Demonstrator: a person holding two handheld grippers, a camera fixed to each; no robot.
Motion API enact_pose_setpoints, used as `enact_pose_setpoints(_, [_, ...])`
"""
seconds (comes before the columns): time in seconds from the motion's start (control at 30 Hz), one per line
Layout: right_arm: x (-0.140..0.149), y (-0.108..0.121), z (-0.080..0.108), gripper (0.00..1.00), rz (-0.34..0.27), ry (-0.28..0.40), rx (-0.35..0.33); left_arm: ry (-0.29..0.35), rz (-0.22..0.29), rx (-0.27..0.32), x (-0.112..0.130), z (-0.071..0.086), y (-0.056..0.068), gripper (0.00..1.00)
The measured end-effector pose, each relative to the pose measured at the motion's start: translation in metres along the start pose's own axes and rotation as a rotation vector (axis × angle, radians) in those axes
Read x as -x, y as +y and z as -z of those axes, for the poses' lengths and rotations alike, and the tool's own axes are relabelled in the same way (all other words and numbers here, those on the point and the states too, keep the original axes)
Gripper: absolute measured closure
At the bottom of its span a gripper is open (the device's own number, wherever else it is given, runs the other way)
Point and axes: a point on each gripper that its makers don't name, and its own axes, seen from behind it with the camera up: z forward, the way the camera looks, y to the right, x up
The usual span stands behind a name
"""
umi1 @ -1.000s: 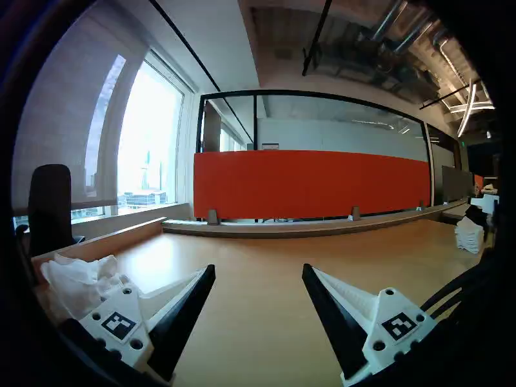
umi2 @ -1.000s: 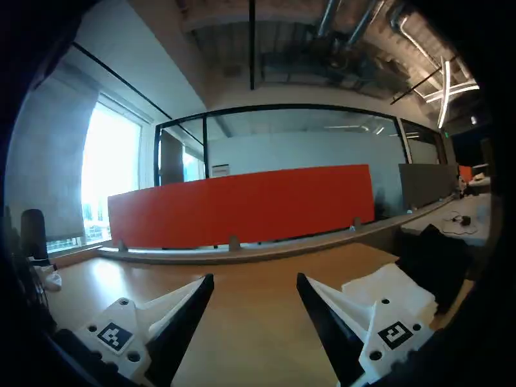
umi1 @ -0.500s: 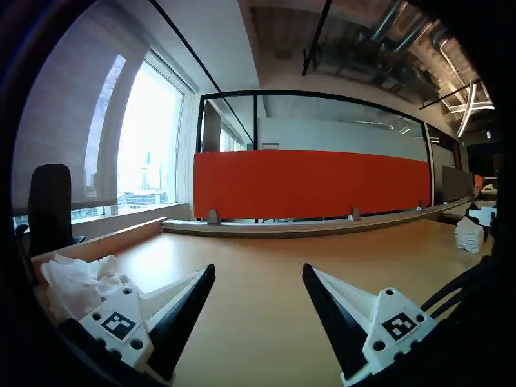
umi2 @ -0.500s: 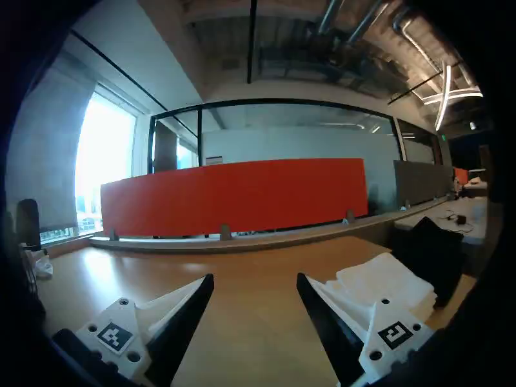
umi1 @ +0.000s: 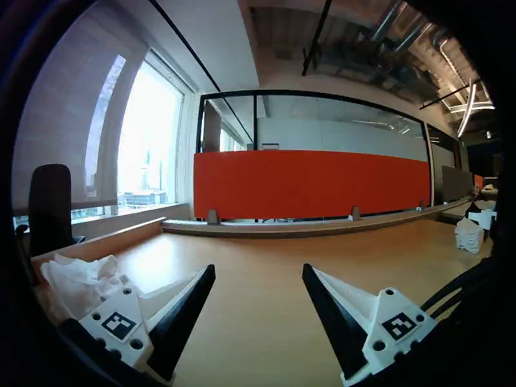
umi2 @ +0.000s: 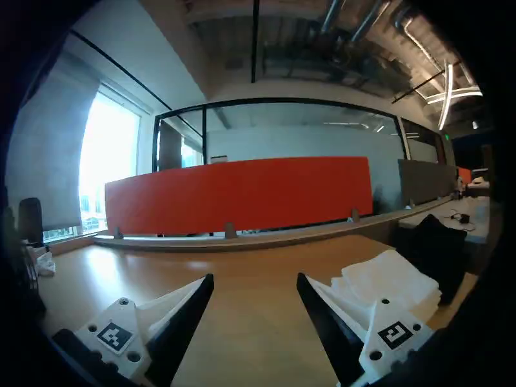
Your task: Fold towel
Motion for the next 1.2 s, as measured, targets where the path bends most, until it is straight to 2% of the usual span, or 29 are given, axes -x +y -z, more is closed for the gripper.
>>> enact_pose_setpoints(0.6, [0.004,-0.018,0.003,0.00,0.084,-0.004,-0.016,0.000,0.000,0.000,0.000,0.000,0.000,0.00])
enact_pose_setpoints(1.2, [0.003,-0.017,0.006,0.00,0.081,-0.004,-0.009,0.000,0.000,0.000,0.000,0.000,0.000,0.00])
